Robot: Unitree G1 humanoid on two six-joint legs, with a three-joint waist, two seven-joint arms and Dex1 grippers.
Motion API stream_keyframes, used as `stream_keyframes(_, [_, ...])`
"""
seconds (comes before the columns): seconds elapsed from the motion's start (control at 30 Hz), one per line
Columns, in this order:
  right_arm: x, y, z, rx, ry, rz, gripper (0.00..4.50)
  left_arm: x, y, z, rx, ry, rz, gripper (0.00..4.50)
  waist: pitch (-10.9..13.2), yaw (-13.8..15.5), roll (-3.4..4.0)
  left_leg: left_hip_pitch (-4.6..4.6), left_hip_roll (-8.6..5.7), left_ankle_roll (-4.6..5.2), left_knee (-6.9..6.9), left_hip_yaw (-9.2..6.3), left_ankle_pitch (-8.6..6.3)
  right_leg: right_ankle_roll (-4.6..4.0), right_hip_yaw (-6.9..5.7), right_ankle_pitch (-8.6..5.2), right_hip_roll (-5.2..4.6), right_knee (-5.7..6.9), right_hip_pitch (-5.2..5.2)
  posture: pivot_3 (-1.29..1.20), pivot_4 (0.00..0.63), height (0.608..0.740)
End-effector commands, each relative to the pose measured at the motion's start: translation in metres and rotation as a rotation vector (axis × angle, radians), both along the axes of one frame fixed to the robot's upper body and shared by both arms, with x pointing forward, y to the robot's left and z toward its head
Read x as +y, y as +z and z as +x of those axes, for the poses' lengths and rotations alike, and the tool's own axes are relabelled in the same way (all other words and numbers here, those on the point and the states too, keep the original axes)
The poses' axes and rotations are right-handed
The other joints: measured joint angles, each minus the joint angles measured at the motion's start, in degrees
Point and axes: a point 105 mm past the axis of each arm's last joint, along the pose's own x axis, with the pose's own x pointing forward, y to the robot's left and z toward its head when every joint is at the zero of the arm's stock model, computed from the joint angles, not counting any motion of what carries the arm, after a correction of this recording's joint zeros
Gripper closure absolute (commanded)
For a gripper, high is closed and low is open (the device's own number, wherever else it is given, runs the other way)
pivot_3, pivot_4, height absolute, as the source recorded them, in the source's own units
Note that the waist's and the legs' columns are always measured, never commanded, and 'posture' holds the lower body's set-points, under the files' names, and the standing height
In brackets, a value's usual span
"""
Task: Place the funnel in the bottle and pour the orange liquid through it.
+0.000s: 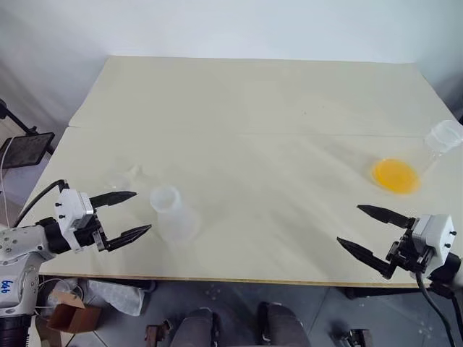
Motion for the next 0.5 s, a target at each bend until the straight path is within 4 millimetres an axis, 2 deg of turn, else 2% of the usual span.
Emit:
stream_keyframes(0.03, [0.003,0.005,-0.001,-0.030,0.014,0.011,0.05,-0.001,0.012,0.002,-0.041,-0.011,0.010,0.00,0.0,0.1,0.00,0.00,-0.01,0.00,0.00,0.00,0.00,0.00,0.00,0.00,-0.01,0.00,0.00,0.00,0.150,0.740])
stream_keyframes(0.33, [0.007,0.001,0.004,-0.021,0.040,0.029,0.05,-0.002,0.018,0.002,-0.042,0.000,-0.066,0.00,0.0,0.0,0.00,0.00,-0.01,0.01,0.00,0.00,0.00,0.00,-0.01,0.00,0.01,0.02,0.00,0.00,0.150,0.740])
stream_keyframes(0.43, [0.013,0.000,0.006,-0.018,0.067,0.038,0.05,0.000,0.018,0.001,-0.037,0.021,-0.100,0.00,0.0,0.0,0.00,0.00,-0.01,0.01,0.00,0.00,0.00,0.00,-0.01,0.00,0.01,0.02,0.00,0.00,0.150,0.740])
stream_keyframes(0.5, [0.022,0.002,0.010,-0.021,0.097,0.062,0.05,0.008,0.015,-0.004,-0.033,0.067,-0.146,0.00,0.0,-0.1,0.00,0.00,-0.01,0.01,0.00,0.00,0.00,0.00,-0.01,0.00,0.01,0.02,-0.01,0.00,0.150,0.740])
